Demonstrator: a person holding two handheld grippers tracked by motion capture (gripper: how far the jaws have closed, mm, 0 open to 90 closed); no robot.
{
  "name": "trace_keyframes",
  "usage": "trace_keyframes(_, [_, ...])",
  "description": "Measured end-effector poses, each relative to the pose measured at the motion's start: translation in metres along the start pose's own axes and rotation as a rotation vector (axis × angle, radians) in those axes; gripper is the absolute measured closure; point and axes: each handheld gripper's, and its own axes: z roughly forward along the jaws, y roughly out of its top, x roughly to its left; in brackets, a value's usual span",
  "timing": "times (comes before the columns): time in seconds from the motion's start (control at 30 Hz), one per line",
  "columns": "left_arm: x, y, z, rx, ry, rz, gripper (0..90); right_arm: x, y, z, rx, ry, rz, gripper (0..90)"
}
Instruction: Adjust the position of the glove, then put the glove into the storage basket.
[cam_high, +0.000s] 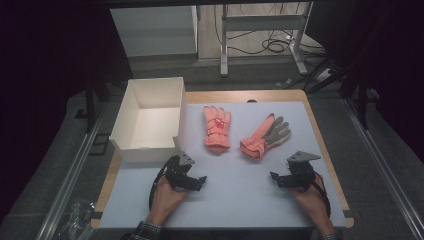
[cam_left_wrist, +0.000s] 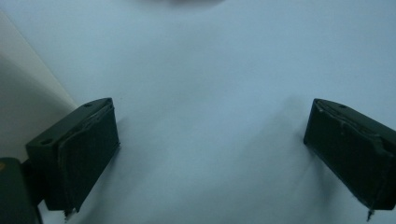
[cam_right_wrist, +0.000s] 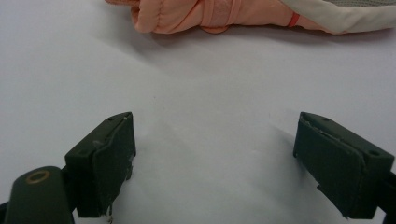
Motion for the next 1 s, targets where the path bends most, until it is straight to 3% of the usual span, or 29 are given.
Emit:
trace_keyframes(0.33, [-0.0010, -0.0002, 0.0003, -0.002, 0.005, -0.002, 3.3, 0.0004, 0.0009, 0.0007, 0.013, 0.008, -0.005, 9.9])
trace_keyframes(0.7, [-0.0004, -0.0011, 0.0000, -0.007, 0.003, -0.006, 3.3, 0.0002, 0.0016, -0.0003, 0.009, 0.004, 0.003, 13.0])
trace_keyframes(0.83, [-0.0004, -0.0012, 0.0000, -0.009, 0.003, -0.006, 3.3, -0.0001, 0.0037, -0.0007, 0.004, 0.004, 0.053, 14.2])
trace_keyframes(1.0, [-0.0005, -0.0013, 0.0000, -0.009, 0.004, -0.005, 3.3, -0.0001, 0.0081, -0.0014, -0.001, 0.014, 0.069, 15.0])
